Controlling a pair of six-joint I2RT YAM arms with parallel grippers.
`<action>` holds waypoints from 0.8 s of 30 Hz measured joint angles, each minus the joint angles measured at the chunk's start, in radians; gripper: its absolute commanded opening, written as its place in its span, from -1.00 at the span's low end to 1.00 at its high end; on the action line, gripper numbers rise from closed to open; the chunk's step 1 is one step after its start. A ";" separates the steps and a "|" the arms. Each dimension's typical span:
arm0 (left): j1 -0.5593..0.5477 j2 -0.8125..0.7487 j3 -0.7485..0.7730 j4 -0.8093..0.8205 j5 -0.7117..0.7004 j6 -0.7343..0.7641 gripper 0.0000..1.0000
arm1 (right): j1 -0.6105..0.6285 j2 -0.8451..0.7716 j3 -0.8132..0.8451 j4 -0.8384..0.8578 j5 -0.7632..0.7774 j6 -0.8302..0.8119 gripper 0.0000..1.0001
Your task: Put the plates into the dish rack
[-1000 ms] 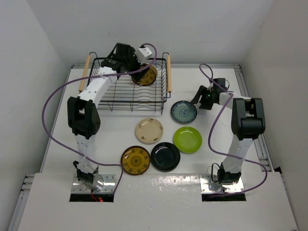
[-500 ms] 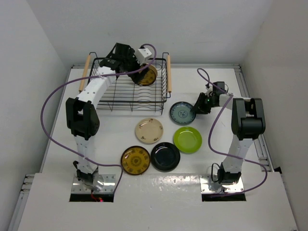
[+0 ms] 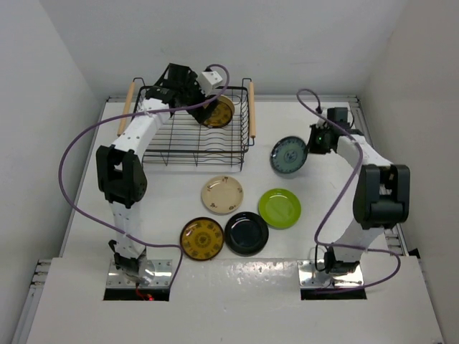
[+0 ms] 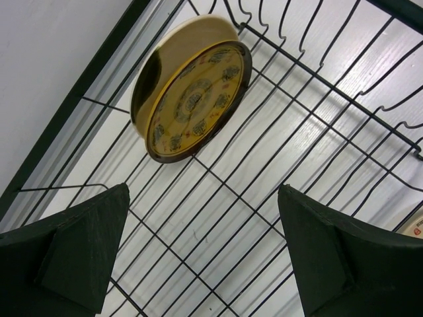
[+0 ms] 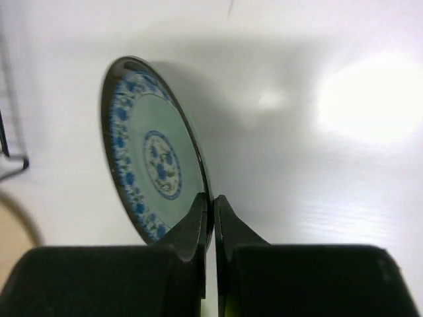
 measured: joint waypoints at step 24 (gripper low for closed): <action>0.129 -0.013 0.064 -0.087 -0.103 -0.113 0.96 | 0.386 0.116 0.643 0.638 0.017 -0.792 -1.00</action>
